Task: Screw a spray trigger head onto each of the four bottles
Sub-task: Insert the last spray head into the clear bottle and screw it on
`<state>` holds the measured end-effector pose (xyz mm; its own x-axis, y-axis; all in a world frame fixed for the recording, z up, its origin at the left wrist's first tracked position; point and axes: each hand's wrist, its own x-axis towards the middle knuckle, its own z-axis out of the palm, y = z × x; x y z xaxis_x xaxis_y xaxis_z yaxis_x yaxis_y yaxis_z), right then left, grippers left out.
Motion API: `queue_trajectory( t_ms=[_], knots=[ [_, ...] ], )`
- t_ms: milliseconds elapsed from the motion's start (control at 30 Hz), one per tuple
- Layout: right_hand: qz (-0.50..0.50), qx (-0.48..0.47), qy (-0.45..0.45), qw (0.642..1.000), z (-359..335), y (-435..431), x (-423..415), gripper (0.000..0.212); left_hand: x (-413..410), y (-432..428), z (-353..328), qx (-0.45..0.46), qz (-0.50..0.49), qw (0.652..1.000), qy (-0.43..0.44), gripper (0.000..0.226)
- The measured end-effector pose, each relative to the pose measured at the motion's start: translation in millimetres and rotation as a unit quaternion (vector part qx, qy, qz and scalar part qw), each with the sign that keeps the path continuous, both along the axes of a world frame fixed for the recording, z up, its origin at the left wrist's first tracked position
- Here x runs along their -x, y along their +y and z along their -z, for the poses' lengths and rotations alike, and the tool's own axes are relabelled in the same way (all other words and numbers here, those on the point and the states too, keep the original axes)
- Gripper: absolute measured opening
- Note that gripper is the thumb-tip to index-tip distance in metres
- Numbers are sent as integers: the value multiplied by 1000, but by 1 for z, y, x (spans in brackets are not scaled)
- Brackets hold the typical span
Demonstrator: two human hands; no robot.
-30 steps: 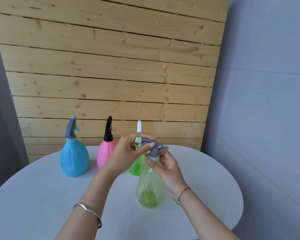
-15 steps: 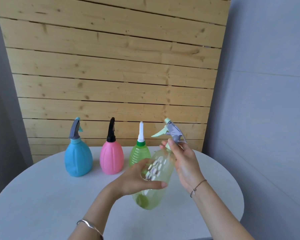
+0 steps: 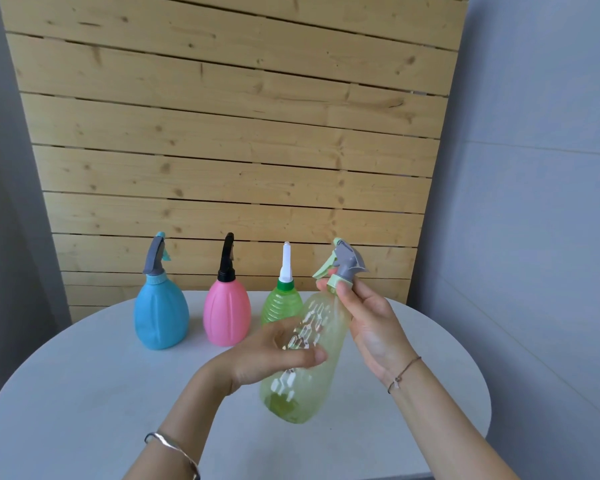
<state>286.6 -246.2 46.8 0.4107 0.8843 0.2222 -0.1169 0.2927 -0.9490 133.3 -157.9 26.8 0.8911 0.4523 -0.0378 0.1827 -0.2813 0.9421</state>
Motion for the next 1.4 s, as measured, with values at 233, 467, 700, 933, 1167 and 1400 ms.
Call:
queue_trajectory(
  t_ms=[233, 467, 700, 933, 1167, 1400],
  knots=[
    [-20, 24, -66, 997, 0, -1, -3, 56, -7, 3, 8, -120, -143, 982, -37, 73],
    [-55, 71, -111, 990, 9, 0, -7, 53, -20, 3, 18, -189, -164, 965, -81, 79],
    [194, 59, -165, 965, 5, 27, -62, 54, -23, 29, 39, -130, -263, 953, -79, 78],
    [207, 108, -212, 949, 56, 63, -79, 62, -34, 50, 62, -129, -269, 954, -7, 82],
    [210, 130, -201, 948, 73, 74, -88, 53, -42, 57, 70, -177, -274, 945, 5, 85],
    [206, 140, -205, 946, 81, 75, -84, 70, -43, 62, 69, -152, -284, 946, 25, 87]
  ],
)
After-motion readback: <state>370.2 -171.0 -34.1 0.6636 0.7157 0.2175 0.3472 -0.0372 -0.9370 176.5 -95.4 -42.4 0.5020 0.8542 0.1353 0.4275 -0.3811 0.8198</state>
